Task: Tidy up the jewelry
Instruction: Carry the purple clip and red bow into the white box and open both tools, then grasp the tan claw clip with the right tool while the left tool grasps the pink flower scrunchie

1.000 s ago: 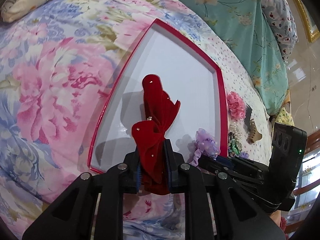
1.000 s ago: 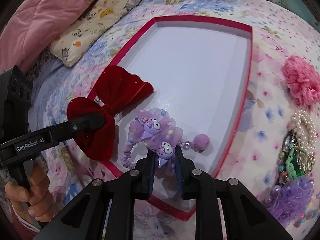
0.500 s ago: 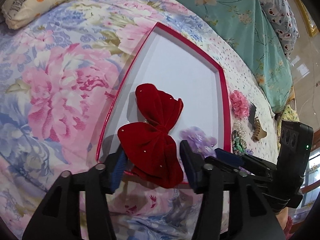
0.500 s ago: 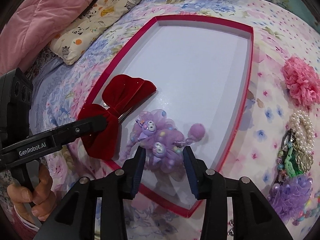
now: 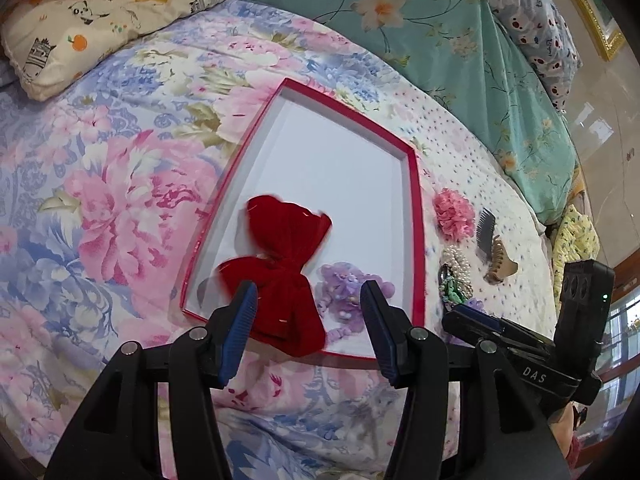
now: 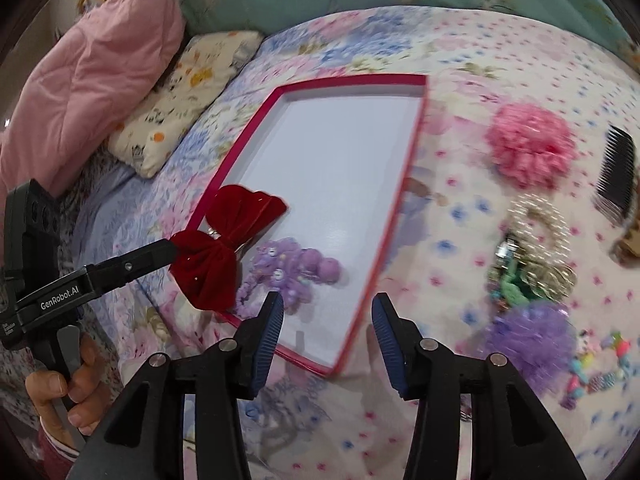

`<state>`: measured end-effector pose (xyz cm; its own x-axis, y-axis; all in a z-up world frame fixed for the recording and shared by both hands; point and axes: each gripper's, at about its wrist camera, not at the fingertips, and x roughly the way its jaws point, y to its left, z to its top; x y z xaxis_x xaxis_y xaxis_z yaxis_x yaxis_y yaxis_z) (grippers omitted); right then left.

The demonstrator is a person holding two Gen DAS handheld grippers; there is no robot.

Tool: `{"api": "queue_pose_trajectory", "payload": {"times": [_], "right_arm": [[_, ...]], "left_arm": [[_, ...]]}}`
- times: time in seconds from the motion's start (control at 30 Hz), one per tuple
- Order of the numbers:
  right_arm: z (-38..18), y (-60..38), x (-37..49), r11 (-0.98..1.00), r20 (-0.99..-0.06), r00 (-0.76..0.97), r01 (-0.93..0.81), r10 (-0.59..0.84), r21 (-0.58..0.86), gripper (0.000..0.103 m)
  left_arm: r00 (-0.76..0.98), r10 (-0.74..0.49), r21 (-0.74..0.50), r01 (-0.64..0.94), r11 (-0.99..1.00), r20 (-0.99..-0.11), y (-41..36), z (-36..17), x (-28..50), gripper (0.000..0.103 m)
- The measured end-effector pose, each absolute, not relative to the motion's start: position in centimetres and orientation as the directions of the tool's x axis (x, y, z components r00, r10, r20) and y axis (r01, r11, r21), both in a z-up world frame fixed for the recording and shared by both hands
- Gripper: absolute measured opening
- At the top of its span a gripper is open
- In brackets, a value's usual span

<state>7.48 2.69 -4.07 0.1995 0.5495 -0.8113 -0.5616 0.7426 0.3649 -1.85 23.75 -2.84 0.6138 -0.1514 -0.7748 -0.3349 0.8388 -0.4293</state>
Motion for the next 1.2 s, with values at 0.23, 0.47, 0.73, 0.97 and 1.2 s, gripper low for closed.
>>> {"api": "queue_pose_trajectory", "payload": {"times": [0.23,0.47,0.73,0.97,1.2], "right_arm": [[-3.7,-2.4,8.7,0.789,-0.799,0.249,-0.470,0.548,0.395,0.049],[-3.0,-8.9,10.0,0.845,-0.787,0.342,-0.363,0.513,0.393,0.049],[-3.1,-15.7,11.7,0.889,-0.783,0.421,-0.220,0.458,0.402,0.050],[-3.0,-18.0,12.8,0.897,-0.768,0.467,-0.167,0.437,0.409,0.050],[-3.0,-19.2,14.6,0.899,-0.751,0.515,-0.096,0.413,0.428,0.050]], "left_arm": [[0.617,-0.155,-0.419,-0.310,0.853,-0.772,22.2,-1.9,-1.5,0.052],[0.604,-0.191,-0.416,-0.257,0.872,-0.774,19.4,-1.5,0.2,0.052],[0.584,-0.229,-0.409,-0.195,0.892,-0.779,16.1,-1.3,2.3,0.052],[0.572,-0.252,-0.401,-0.148,0.904,-0.780,13.4,-0.9,4.5,0.063],[0.563,-0.276,-0.387,-0.086,0.918,-0.779,10.7,-0.6,7.5,0.063]]}}
